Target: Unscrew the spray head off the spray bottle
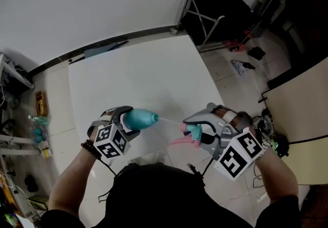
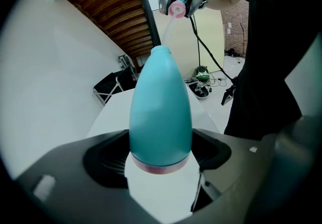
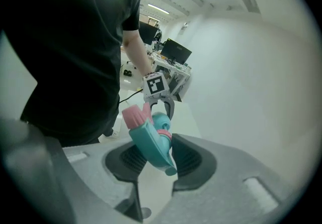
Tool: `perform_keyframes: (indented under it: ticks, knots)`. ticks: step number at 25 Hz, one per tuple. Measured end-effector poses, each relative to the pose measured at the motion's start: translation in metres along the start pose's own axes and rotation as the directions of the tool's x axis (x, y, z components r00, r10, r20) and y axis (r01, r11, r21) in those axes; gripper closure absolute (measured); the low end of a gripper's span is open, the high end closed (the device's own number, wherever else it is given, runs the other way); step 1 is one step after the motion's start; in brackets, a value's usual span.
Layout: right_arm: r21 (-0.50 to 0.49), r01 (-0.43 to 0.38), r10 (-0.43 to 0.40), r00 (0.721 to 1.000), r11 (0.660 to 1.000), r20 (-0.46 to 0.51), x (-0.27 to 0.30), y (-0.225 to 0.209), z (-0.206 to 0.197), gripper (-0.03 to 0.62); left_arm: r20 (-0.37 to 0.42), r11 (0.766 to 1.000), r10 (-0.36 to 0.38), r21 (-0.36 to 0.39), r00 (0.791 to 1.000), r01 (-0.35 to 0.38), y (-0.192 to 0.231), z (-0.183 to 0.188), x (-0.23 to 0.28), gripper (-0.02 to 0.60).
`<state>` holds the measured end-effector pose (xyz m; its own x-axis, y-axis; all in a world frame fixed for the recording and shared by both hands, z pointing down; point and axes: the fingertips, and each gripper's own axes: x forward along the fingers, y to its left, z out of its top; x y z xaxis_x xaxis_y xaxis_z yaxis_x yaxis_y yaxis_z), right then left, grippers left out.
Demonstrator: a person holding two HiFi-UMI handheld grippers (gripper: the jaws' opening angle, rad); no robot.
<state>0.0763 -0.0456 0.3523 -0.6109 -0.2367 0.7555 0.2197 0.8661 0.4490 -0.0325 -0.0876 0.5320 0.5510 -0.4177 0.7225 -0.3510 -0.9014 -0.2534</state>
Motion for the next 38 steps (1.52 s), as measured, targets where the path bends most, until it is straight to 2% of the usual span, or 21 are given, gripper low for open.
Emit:
perform_keyframes:
  ticks: [5, 10, 14, 18, 20, 22, 25, 29, 31, 34, 36, 38]
  knots:
    - [0.119, 0.038, -0.044, 0.998, 0.992, 0.049, -0.014, -0.011, -0.008, 0.476, 0.014, 0.989, 0.057, -0.14, 0.998, -0.054, 0.017, -0.02, 0.012, 0.176]
    - [0.261, 0.098, -0.129, 0.986, 0.96, 0.105, -0.016, -0.025, -0.021, 0.477, 0.05, 0.95, 0.127, -0.292, 0.991, -0.107, 0.034, -0.028, 0.024, 0.175]
    - [0.395, 0.191, -0.249, 0.963, 0.898, 0.102, -0.003, -0.038, -0.046, 0.477, 0.085, 0.915, 0.178, -0.381, 0.98, -0.133, 0.041, -0.027, 0.038, 0.175]
    - [0.503, 0.284, -0.367, 0.927, 0.816, 0.073, 0.032, -0.048, -0.079, 0.477, 0.103, 0.865, 0.246, -0.473, 0.964, -0.17, 0.052, -0.024, 0.05, 0.175]
    - [0.52, 0.34, -0.419, 0.907, 0.784, 0.037, 0.056, -0.048, -0.098, 0.476, 0.101, 0.848, 0.264, -0.499, 0.959, -0.181, 0.054, -0.023, 0.058, 0.175]
    - [0.504, 0.399, -0.444, 0.895, 0.766, -0.035, 0.082, -0.045, -0.116, 0.477, 0.097, 0.838, 0.274, -0.512, 0.957, -0.188, 0.053, -0.023, 0.068, 0.175]
    - [0.449, 0.448, -0.443, 0.888, 0.773, -0.123, 0.126, -0.036, -0.136, 0.476, 0.094, 0.815, 0.288, -0.547, 0.953, -0.192, 0.053, -0.023, 0.081, 0.175]
    - [0.386, 0.454, -0.417, 0.891, 0.804, -0.179, 0.175, -0.02, -0.161, 0.476, 0.094, 0.79, 0.316, -0.578, 0.944, -0.206, 0.054, -0.023, 0.093, 0.175]
    - [0.397, 0.445, -0.405, 0.895, 0.803, -0.185, 0.191, -0.015, -0.171, 0.476, 0.094, 0.783, 0.328, -0.584, 0.94, -0.215, 0.056, -0.024, 0.098, 0.175]
    - [0.451, 0.427, -0.386, 0.904, 0.784, -0.185, 0.212, -0.012, -0.181, 0.476, 0.099, 0.775, 0.34, -0.593, 0.935, -0.219, 0.057, -0.026, 0.103, 0.176]
    - [0.473, 0.421, -0.38, 0.906, 0.774, -0.184, 0.22, -0.011, -0.184, 0.476, 0.105, 0.774, 0.348, -0.592, 0.931, -0.223, 0.057, -0.025, 0.106, 0.176]
    - [0.466, 0.419, -0.375, 0.908, 0.78, -0.188, 0.226, -0.011, -0.186, 0.476, 0.106, 0.778, 0.352, -0.585, 0.93, -0.228, 0.058, -0.026, 0.109, 0.176]
